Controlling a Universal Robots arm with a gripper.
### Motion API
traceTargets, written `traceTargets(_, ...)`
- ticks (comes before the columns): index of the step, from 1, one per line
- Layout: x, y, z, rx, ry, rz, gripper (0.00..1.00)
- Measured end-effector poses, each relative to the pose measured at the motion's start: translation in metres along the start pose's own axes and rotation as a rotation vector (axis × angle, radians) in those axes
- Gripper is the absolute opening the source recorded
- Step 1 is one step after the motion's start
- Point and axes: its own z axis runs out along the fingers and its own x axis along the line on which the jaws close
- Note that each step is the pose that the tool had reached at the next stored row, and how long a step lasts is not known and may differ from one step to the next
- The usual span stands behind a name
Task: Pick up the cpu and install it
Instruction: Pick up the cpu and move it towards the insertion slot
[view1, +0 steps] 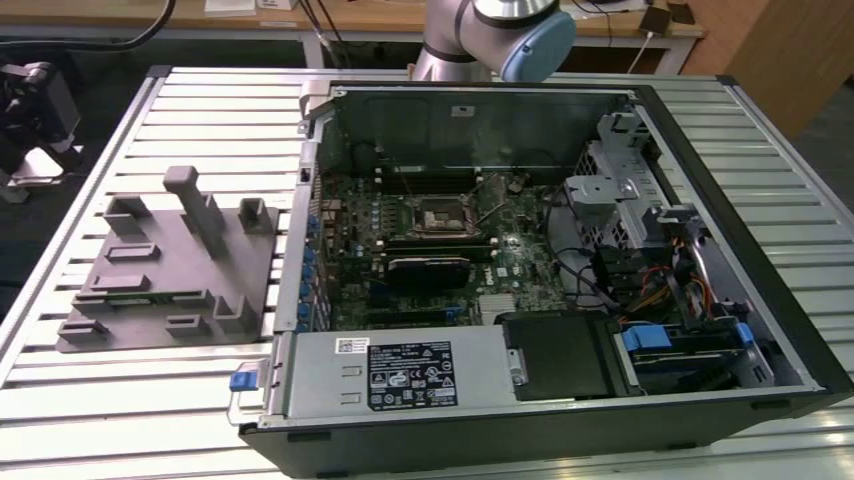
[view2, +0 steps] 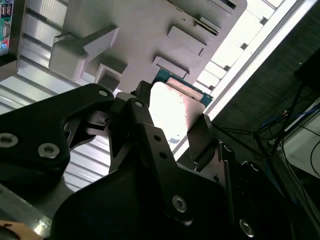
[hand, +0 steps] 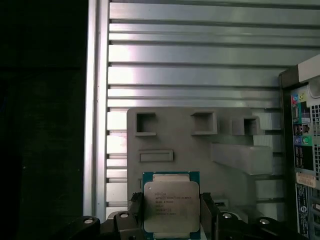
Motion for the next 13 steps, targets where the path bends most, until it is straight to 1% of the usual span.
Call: traceTargets(13, -0.0013, 0.0021, -0.0244, -0.0002, -0.0101, -0.001, 0.54)
